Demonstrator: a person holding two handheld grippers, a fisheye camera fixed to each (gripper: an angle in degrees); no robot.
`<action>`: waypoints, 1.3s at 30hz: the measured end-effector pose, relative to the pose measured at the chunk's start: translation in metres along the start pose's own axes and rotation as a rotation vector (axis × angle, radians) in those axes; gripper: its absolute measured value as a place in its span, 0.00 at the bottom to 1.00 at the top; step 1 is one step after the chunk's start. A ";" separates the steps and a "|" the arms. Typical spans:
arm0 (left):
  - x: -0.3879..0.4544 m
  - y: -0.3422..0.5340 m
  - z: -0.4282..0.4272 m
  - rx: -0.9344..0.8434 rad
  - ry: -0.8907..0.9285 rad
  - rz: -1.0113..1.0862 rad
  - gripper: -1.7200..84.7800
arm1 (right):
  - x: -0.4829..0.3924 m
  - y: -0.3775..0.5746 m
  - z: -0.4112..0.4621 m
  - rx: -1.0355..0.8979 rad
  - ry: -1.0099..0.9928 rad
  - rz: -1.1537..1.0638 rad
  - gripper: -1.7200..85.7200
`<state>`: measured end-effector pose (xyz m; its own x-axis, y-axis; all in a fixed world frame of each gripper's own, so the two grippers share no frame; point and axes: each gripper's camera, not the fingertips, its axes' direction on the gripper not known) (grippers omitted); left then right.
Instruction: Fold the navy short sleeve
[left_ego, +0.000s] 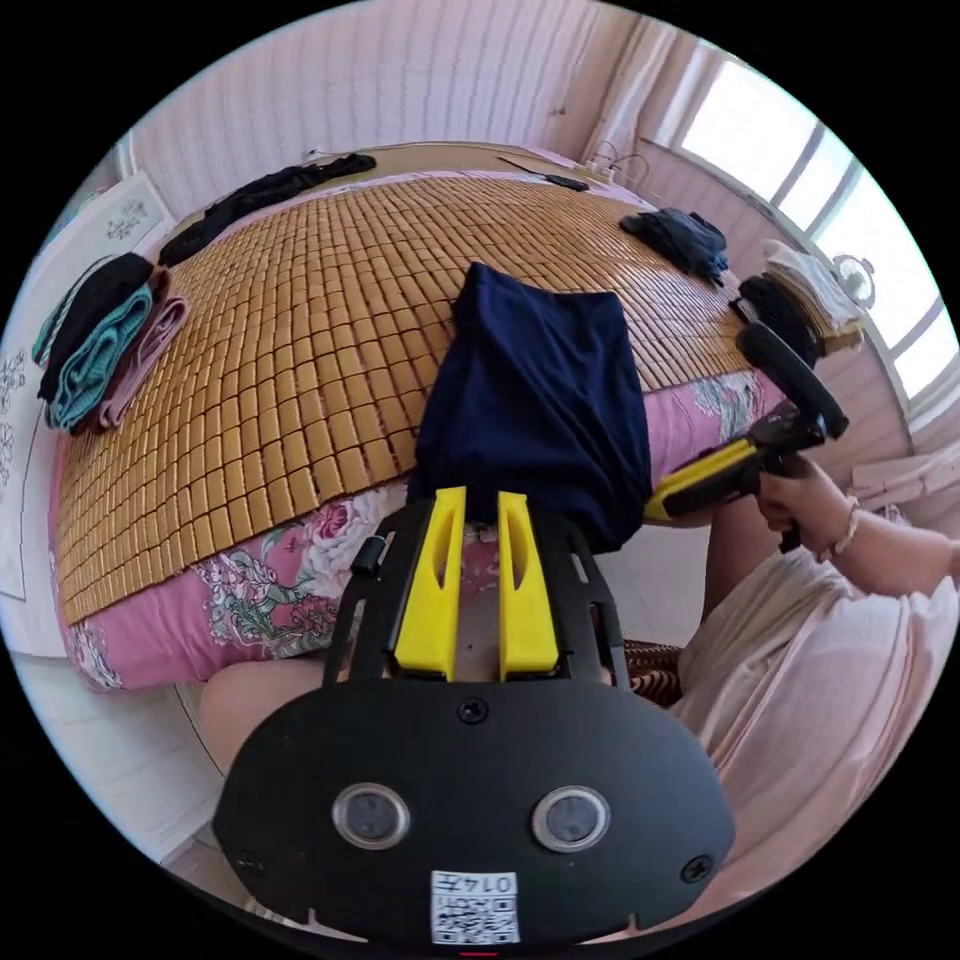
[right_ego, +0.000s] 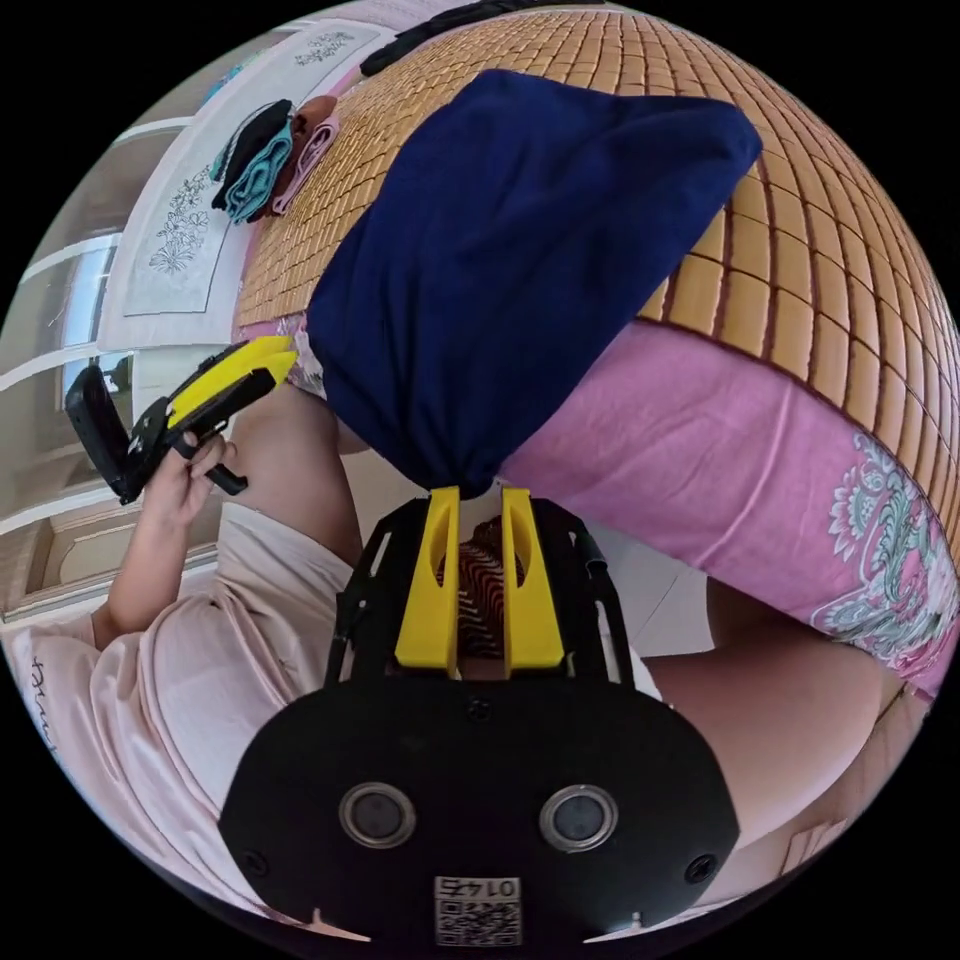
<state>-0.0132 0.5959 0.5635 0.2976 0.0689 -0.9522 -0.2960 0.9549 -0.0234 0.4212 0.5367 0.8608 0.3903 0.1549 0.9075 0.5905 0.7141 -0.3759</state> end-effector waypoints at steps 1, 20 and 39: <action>-0.006 -0.002 0.000 0.003 -0.011 -0.013 0.10 | -0.001 -0.001 0.001 0.007 0.008 -0.001 0.10; -0.094 -0.014 0.018 -0.057 -0.054 -0.241 0.04 | -0.012 -0.047 -0.035 -0.448 -0.067 -0.186 0.05; -0.064 -0.036 0.071 0.020 0.205 -0.177 0.08 | -0.067 -0.253 -0.128 -0.023 0.357 -0.282 0.13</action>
<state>0.0422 0.5779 0.6470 0.1523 -0.1574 -0.9757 -0.2368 0.9527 -0.1906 0.3354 0.2580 0.8709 0.4286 -0.2919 0.8550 0.7226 0.6788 -0.1305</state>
